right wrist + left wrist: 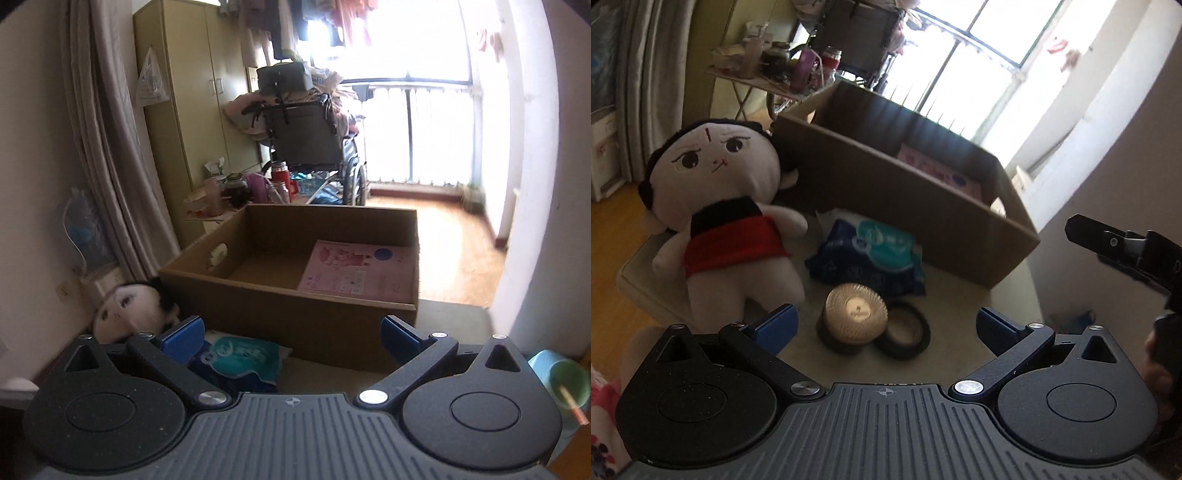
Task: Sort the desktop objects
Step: 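Move the right gripper toward the gold round tin beside the tape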
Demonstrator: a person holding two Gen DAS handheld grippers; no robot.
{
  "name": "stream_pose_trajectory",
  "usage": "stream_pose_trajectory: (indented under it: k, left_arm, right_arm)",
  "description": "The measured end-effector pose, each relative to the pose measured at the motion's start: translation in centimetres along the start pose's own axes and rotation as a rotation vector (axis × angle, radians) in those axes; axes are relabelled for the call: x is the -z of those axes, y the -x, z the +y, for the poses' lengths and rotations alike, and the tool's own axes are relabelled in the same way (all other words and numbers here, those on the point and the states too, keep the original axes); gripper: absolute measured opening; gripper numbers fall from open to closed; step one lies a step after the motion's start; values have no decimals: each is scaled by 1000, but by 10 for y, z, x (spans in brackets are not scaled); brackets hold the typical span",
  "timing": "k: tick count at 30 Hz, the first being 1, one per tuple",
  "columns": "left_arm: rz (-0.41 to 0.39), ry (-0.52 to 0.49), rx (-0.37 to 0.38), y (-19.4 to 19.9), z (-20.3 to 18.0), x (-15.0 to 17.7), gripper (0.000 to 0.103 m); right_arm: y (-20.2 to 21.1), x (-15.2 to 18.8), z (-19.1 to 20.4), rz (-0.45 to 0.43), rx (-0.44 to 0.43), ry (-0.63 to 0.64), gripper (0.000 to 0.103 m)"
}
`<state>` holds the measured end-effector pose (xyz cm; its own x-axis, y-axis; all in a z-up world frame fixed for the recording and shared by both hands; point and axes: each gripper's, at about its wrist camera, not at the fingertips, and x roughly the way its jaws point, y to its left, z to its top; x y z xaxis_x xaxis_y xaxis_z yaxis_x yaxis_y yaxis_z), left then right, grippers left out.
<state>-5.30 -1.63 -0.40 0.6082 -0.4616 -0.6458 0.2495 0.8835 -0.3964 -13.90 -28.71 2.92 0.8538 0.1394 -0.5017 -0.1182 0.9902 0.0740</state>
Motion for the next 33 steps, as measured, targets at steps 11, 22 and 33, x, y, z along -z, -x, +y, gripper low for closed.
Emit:
stream_pose_trajectory:
  k: [11, 22, 33]
  left_arm:
    - [-101, -127, -169, 30, 5, 24, 103]
    - [-165, -241, -157, 33, 6, 22, 103]
    - [-49, -406, -125, -11, -2, 35, 101]
  right_arm:
    - [10, 14, 32, -24, 56, 156, 103]
    - [-7, 8, 42, -13, -88, 148, 103]
    - [-60, 13, 61, 184, -249, 94, 94]
